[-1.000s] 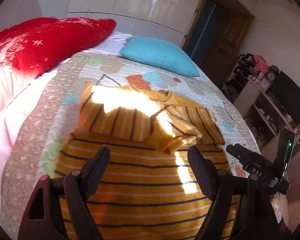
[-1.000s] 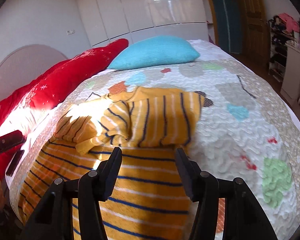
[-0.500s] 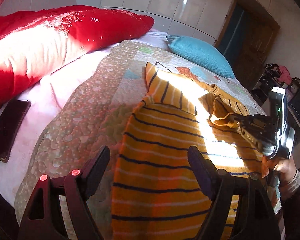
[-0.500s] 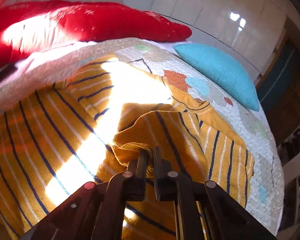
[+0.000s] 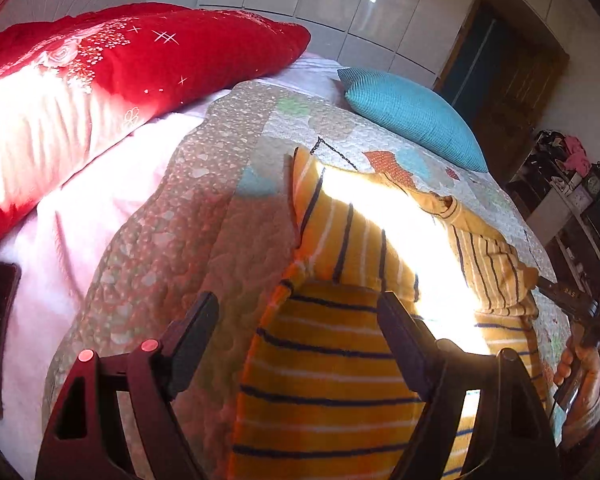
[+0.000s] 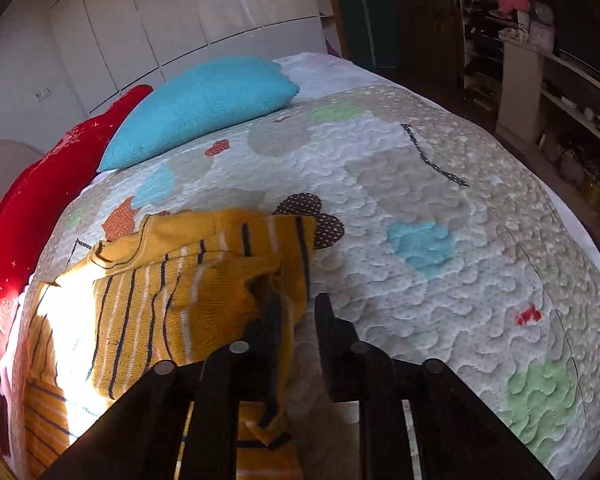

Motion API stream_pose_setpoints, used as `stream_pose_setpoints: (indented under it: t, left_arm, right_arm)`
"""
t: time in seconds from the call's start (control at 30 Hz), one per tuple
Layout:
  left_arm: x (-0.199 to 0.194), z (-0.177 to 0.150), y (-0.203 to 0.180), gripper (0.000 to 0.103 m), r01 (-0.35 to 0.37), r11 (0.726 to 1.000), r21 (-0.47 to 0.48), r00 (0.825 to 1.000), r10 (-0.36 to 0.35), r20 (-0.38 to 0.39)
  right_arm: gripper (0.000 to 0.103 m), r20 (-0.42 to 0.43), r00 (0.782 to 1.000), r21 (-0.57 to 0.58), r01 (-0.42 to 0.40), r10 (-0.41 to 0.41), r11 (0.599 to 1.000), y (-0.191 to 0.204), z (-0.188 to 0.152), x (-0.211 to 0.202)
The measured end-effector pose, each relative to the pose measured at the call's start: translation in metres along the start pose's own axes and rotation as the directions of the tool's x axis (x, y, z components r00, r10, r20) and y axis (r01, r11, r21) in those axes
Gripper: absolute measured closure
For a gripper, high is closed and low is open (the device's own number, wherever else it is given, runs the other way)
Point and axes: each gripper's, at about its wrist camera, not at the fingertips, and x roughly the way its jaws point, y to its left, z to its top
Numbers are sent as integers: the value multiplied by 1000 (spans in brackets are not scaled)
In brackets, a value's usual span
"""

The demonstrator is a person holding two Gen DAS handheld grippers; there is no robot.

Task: Fold small clothes

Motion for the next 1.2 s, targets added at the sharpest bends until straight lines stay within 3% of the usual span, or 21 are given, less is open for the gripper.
stream_pose_setpoints:
  t: [0.17, 0.3, 0.33, 0.37, 0.4, 0.43, 0.5, 0.6, 0.7, 0.87, 1.1, 1.2]
  left_arm:
    - [59, 25, -10, 21, -11, 999, 34, 997, 14, -77]
    - [103, 25, -19, 22, -21, 999, 29, 983, 26, -184]
    - [106, 25, -22, 31, -37, 998, 44, 983, 44, -181]
    - [106, 28, -24, 55, -51, 997, 65, 984, 61, -170]
    - [105, 31, -23, 67, -43, 997, 67, 984, 54, -171]
    - [104, 36, -19, 75, -47, 998, 47, 983, 55, -174]
    - [98, 43, -9, 77, -112, 993, 24, 982, 115, -147]
    - [84, 45, 2, 77, -177, 984, 30, 977, 179, -119]
    - [58, 34, -3, 75, -201, 975, 93, 975, 209, -81]
    - [5, 3, -20, 31, -280, 945, 171, 960, 281, 21]
    - [-40, -45, -36, 23, -325, 915, 238, 945, 321, 58]
    - [-48, -60, -36, 22, -283, 934, 220, 958, 285, 22]
  right_arm:
    - [63, 45, 999, -34, -5, 6, 999, -6, -7, -23]
    - [62, 40, 999, -77, -21, 24, 997, -3, -18, -33]
    - [62, 34, 999, -87, -25, 28, 996, -2, -21, -34]
    - [62, 28, 999, -97, -29, 32, 995, -1, -25, -35]
    - [62, 22, 999, -105, -32, 35, 994, 0, -28, -37]
    - [62, 17, 999, -114, -33, 36, 993, 0, -32, -39]
    - [62, 11, 1000, -134, -28, 30, 991, 0, -40, -42]
    - [61, 0, 1000, -164, -12, 13, 986, -3, -52, -47]
    - [51, -22, 999, -165, -40, 36, 986, -11, -65, -56]
    - [49, -95, 993, -165, -87, 72, 982, -22, -93, -68]
    - [48, -139, 980, -109, -159, 143, 981, -36, -131, -87]
    - [47, -144, 972, -77, -201, 188, 977, -36, -142, -96]
